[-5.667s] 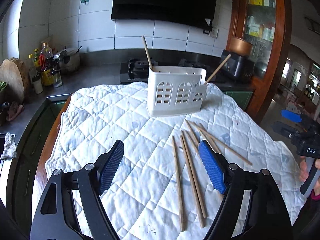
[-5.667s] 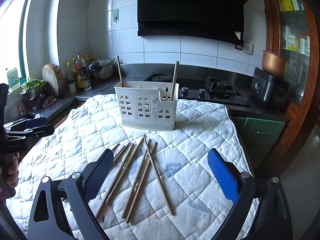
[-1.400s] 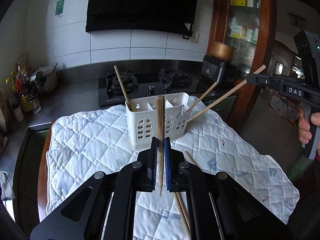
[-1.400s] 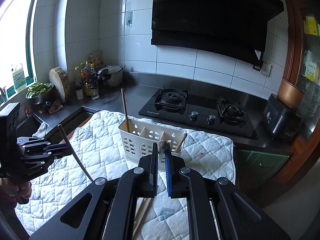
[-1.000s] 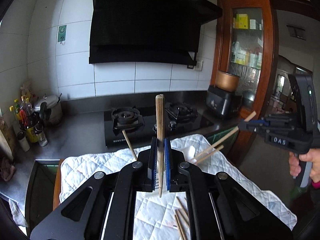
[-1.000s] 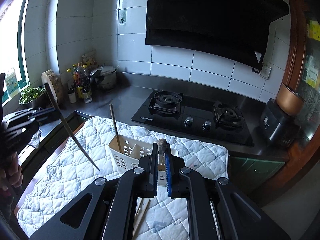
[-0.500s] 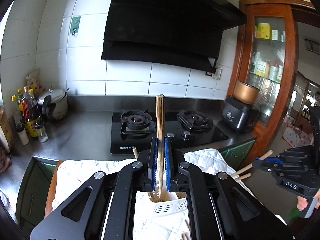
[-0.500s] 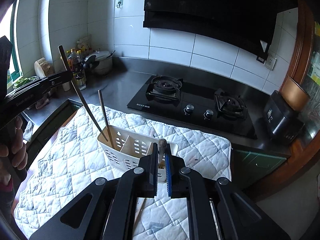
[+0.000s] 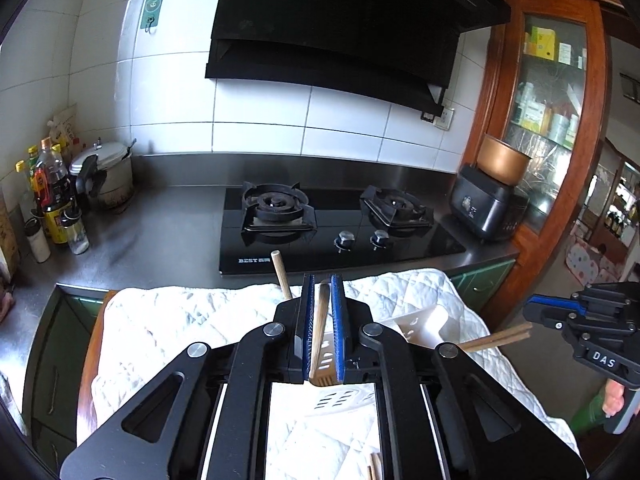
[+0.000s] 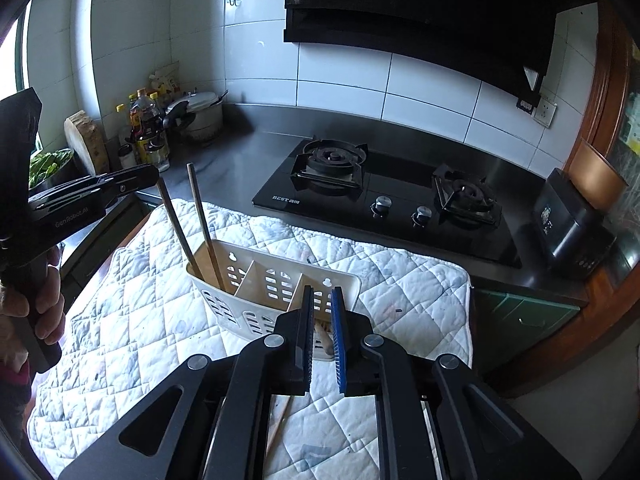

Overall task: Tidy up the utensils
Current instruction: 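Open both grippers to drop the chopsticks into the holder and withdraw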

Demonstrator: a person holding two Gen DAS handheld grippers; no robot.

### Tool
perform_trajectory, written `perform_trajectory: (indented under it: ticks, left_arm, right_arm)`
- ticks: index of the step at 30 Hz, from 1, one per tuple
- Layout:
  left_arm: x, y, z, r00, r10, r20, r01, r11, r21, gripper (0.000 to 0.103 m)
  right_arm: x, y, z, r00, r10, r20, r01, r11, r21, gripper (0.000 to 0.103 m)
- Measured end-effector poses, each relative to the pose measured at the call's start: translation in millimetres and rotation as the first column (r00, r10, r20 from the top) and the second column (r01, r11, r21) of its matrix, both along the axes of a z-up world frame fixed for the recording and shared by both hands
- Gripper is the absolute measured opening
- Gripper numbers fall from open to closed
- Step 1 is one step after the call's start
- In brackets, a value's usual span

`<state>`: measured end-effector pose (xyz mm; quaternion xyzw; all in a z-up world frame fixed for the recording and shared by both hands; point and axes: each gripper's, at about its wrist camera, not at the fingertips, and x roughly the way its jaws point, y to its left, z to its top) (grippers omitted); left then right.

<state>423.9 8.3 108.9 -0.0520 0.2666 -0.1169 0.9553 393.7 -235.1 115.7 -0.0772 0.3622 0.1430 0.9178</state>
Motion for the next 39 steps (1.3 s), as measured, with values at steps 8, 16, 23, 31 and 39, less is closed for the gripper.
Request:
perform_trajectory:
  ticks: [8,16,23,31,39]
  left_arm:
    - [-44,4,23,0.997,0.0,0.075,0.0,1.0,0.006,0.036]
    - [-120,15,19,0.995,-0.02,0.096,0.02,1.0,0.001,0.038]
    - [-175,23,-25,0.999,-0.033,0.029,0.033,0.999,-0.012,0.049]
    - [-220,32,-85,0.998,-0.024,-0.055,0.023,0.999,-0.03,0.054]
    - [-243,30,-125,0.993,0.027,-0.116,-0.024,0.999,0.024,0.056]
  right_arm:
    - [-38,-17,18,0.995,-0.033,0.092,0.027,0.998,0.064,0.039]
    - [-108,-23,-1,0.986,-0.06,0.155,0.047,0.995,0.082,0.052]
    - [-162,-24,-47,0.987,-0.081,0.141,0.067,0.993,0.097,0.062]
    - [-201,-16,-111,0.99,-0.109,0.084,0.103,0.992,0.071,0.063]
    - [-219,-7,-165,0.99,-0.136,0.027,0.134,0.989,0.066,0.063]
